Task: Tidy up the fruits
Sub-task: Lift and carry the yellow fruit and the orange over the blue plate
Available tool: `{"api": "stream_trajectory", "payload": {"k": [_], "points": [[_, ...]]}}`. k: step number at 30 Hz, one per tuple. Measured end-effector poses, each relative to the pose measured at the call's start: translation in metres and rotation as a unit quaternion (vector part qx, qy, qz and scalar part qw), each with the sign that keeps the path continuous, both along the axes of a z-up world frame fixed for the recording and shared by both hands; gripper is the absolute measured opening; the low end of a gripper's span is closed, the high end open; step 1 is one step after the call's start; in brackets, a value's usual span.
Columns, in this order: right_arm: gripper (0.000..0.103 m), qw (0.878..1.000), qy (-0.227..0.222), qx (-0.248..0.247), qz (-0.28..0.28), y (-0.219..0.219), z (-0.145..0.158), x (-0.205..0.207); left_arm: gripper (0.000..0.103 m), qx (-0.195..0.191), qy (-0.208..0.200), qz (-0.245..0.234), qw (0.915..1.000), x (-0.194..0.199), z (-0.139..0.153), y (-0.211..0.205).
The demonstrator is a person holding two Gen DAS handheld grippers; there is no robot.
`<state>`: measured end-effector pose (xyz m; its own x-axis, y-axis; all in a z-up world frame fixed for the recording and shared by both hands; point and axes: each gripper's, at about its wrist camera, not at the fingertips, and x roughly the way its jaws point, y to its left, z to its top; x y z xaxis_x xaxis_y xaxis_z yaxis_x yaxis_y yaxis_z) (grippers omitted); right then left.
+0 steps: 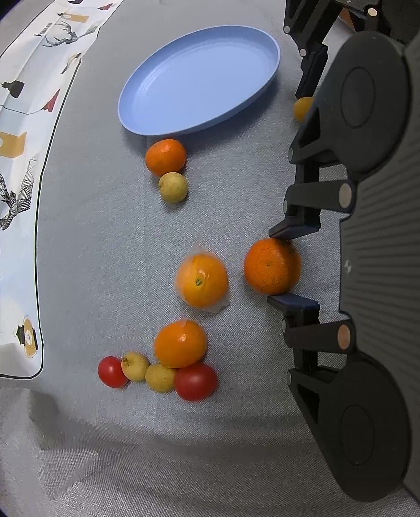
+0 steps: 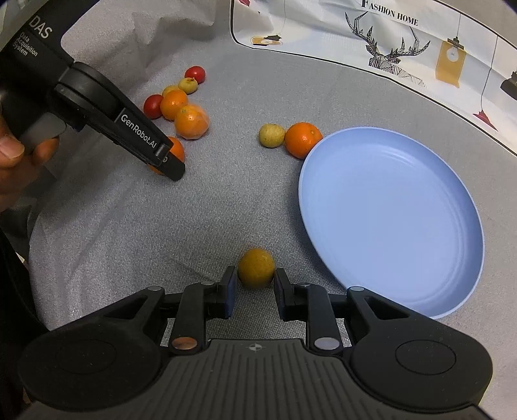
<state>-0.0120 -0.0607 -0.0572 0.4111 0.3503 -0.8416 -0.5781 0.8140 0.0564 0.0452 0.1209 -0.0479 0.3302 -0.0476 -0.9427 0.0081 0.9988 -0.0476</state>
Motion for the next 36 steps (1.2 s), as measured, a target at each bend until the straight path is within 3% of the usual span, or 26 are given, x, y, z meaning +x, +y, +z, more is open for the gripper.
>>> {"api": "stream_trajectory", "payload": {"k": [10,17,23,26,30,36], "points": [[0.025,0.999,-0.023,0.032,-0.005,-0.005,0.018,-0.002,0.039,0.003,-0.026,0.005,0.9996,-0.002,0.010,0.000],[0.025,0.992,-0.085,0.084,-0.028,-0.029,0.065,0.005,0.039,-0.007,-0.099,0.013,0.9950,-0.010,0.037,-0.003],[0.025,0.980,-0.150,0.109,-0.071,-0.077,0.115,0.034,0.039,-0.011,-0.162,0.018,0.9865,-0.020,0.060,-0.023],[0.025,0.976,-0.169,0.093,-0.105,-0.099,0.110,0.049,0.039,-0.017,-0.182,0.016,0.9830,-0.025,0.066,-0.044],[0.025,0.977,-0.128,0.083,-0.147,-0.117,0.085,0.065,0.039,-0.020,-0.199,-0.004,0.9798,-0.029,0.064,-0.078],[0.025,0.976,-0.120,0.069,-0.171,-0.116,0.073,0.072,0.039,-0.008,-0.198,-0.060,0.9784,-0.021,0.046,-0.119]]}}
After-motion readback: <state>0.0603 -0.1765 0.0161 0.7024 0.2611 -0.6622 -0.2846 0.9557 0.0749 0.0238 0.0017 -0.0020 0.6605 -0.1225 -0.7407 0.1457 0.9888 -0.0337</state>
